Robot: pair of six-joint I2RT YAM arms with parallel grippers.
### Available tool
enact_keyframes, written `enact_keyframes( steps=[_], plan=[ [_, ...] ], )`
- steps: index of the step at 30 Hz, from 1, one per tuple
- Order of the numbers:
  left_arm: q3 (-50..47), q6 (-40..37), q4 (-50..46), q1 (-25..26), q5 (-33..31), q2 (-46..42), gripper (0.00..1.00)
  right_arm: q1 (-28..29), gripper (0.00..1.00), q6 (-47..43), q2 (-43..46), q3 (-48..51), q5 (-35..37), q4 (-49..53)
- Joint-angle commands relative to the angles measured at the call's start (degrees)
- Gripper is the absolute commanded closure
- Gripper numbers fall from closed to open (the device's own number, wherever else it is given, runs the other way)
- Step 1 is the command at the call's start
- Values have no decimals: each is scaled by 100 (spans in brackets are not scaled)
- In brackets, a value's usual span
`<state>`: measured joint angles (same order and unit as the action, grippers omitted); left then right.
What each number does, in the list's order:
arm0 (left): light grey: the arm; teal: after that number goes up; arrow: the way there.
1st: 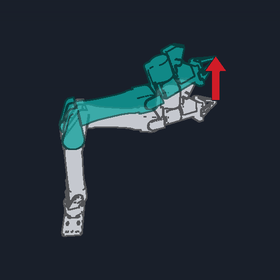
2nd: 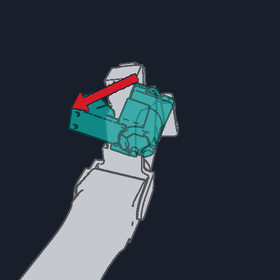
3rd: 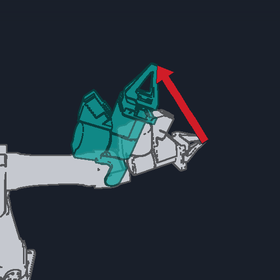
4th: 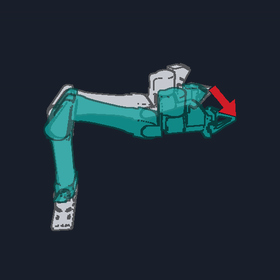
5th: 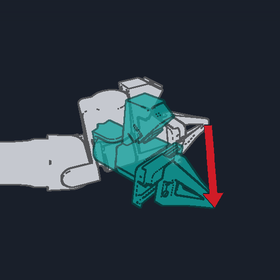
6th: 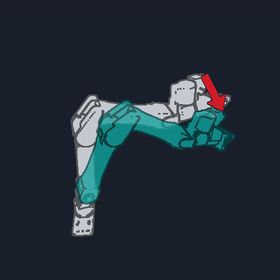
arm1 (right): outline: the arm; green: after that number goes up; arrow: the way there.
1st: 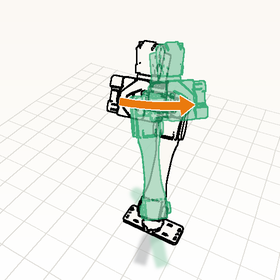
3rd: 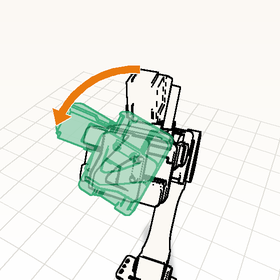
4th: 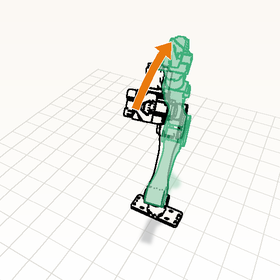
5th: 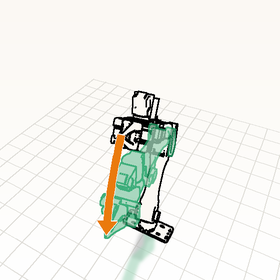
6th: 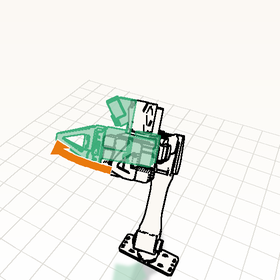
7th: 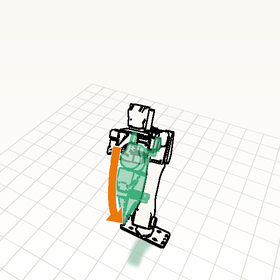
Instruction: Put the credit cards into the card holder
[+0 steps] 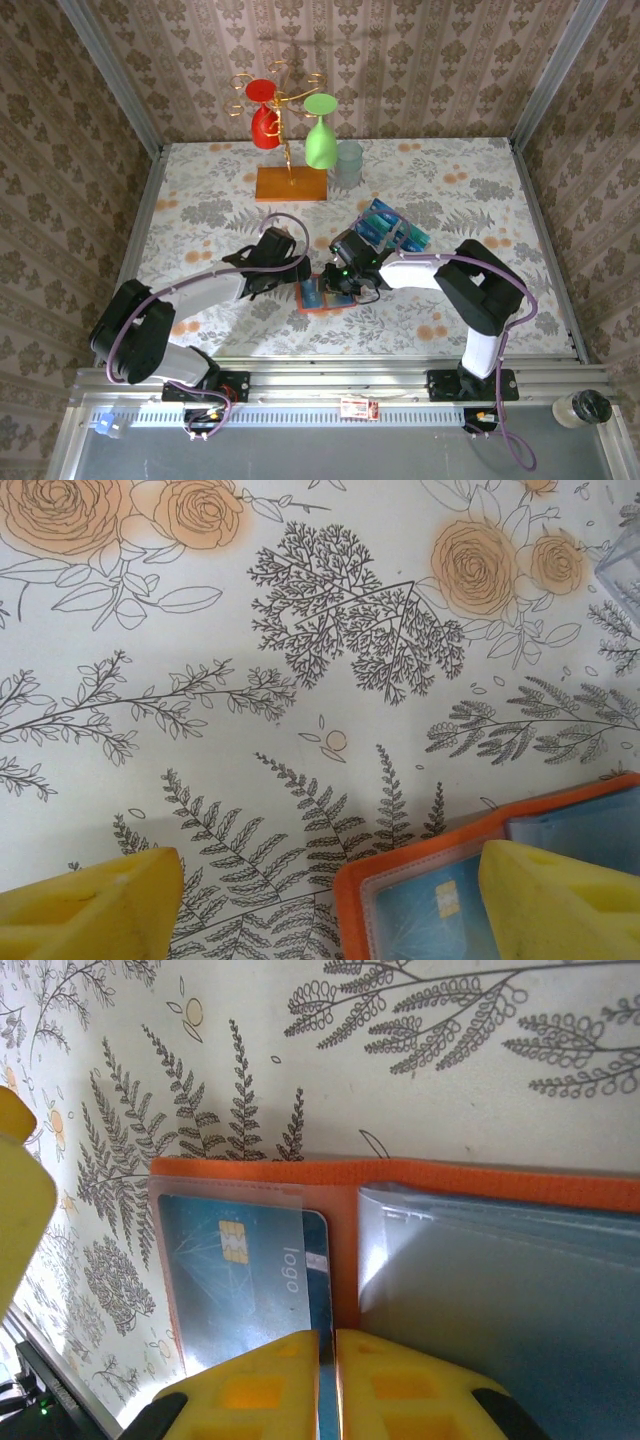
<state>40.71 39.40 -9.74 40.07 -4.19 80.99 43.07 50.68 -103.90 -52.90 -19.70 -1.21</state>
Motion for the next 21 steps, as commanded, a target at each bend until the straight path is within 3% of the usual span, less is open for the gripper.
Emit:
enact_keyframes(
  steps=[1, 8, 21],
  plan=[
    [172, 33, -112, -36, 67, -40, 21, 35, 87, 166, -182, -44, 169, -105],
    [140, 108, -107, -42, 94, -142, 21, 35, 87, 129, -131, -183, 76, -32],
    [-8, 615, 94, 252, 170, -707, 20, -462, 79, -610, 1023, 24, 261, 1010]
  ],
)
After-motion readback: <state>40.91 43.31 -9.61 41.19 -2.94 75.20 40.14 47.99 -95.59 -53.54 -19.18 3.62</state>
